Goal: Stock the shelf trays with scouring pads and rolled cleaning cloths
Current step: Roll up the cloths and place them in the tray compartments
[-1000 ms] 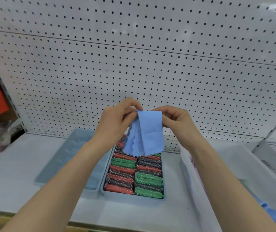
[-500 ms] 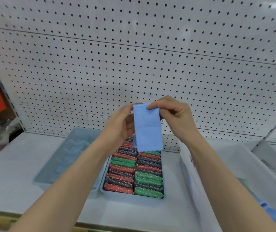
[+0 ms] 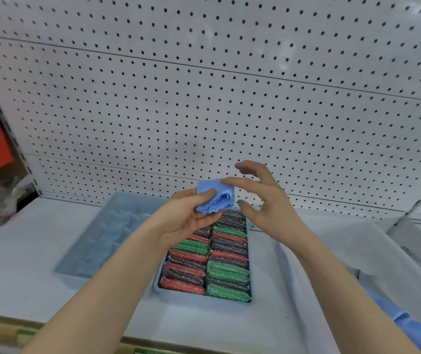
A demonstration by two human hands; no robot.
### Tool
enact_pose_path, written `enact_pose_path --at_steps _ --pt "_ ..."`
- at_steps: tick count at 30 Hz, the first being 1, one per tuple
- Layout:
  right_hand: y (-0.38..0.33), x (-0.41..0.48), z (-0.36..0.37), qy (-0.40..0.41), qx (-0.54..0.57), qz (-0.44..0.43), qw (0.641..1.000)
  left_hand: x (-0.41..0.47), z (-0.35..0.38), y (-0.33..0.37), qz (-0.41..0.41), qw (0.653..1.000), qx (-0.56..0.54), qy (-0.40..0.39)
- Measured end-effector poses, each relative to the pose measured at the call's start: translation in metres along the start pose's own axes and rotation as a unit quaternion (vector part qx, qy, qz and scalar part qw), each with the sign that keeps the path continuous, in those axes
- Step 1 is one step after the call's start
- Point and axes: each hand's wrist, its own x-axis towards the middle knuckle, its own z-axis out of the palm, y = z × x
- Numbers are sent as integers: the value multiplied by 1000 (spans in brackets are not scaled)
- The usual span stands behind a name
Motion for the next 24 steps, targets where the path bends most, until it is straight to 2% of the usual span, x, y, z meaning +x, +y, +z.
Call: enact_pose_path --at_steps 5,9,13,15,18,21,24 --pt "-8 -5 13 49 37 -16 998 2 0 1 -13 1000 -17 10" --pt "-12 -8 15 20 93 13 995 5 2 -2 -3 999 -46 10" --pt "-13 -5 15 38 181 116 976 10 4 -11 88 991 58 81" --pt "-11 -2 16 52 223 165 959 9 6 -15 109 988 79 76" --pt "-6 0 17 48 250 202 946 8 7 -18 126 988 47 78" --pt "-2 2 21 54 273 233 932 3 6 -20 143 989 4 36" --pt "4 6 26 31 296 286 911 -1 3 -27 170 983 62 12"
